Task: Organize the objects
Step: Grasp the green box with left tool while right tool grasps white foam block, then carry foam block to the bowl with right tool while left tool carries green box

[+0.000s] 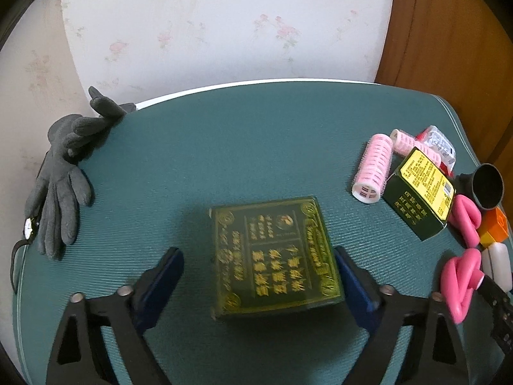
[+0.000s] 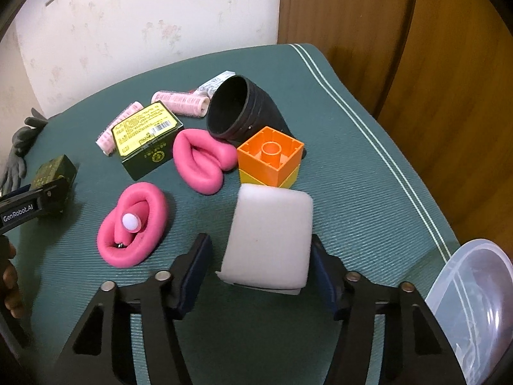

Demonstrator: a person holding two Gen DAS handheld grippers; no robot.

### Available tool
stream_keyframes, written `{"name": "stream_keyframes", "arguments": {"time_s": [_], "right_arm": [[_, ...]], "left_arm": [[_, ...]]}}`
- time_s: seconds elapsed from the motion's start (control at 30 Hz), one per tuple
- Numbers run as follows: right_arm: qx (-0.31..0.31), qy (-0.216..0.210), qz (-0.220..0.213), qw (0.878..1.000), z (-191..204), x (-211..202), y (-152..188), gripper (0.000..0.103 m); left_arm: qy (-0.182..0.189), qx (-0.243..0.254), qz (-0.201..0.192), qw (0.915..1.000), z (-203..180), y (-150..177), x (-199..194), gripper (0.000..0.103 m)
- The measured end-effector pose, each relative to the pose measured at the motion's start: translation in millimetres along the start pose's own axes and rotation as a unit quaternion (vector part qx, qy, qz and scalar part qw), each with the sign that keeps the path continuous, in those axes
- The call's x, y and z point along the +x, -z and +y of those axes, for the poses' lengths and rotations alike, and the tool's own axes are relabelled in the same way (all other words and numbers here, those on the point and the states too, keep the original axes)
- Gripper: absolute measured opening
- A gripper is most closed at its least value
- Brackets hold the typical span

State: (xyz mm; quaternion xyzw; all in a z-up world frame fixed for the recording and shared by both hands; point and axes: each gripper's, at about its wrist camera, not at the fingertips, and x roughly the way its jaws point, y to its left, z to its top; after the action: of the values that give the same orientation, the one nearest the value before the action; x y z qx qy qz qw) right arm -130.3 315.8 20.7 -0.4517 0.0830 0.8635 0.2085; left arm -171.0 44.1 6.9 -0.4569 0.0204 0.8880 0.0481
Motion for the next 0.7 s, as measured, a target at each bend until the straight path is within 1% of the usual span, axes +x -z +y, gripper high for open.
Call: {"name": "stream_keyframes", "arguments": {"time_s": [0.03,0.07,0.1,0.13,0.2,0.33,0.7], "right_arm": [[0.001,0.001,-0.002,1.000,-1.2,-0.4,0.3,0.053],[0.005,0.001,-0.003,1.000,-2.8,-0.7,0.5,0.048],[0.009,-0.004,-0.005,1.000,-3.9,-1.5,0.8,0.046],[0.005,-0.010,-0.005,1.000,-3.8,-1.0,-0.6,0.046],[0.006,-0.022,-0.009,1.000,-4.4,-2.5,-0.1,0.046],[0.009,-0.034,-0.018,0.999,-4.8,-6.2,3.2,0.046],[0.021,-0.046,-0.051,0.997,-5.3,-26.2,7.6,0.046]], "left_arm": [[0.002,-0.001,0.002,1.0000,0.4,0.1,1.2,0.079],[0.005,-0.003,0.004,1.0000,0.8,0.8,1.7,0.077],[0.007,-0.005,0.005,1.0000,2.2,0.4,2.9,0.072],[0.007,-0.007,0.005,0.9999,2.8,0.5,3.1,0.071],[0.003,-0.009,-0.001,0.9999,3.0,0.1,1.4,0.071],[-0.009,-0.003,-0.019,0.9998,0.5,-1.2,-5.1,0.070],[-0.029,0.036,-0.072,0.9963,-17.0,-0.3,-34.2,0.070]]}}
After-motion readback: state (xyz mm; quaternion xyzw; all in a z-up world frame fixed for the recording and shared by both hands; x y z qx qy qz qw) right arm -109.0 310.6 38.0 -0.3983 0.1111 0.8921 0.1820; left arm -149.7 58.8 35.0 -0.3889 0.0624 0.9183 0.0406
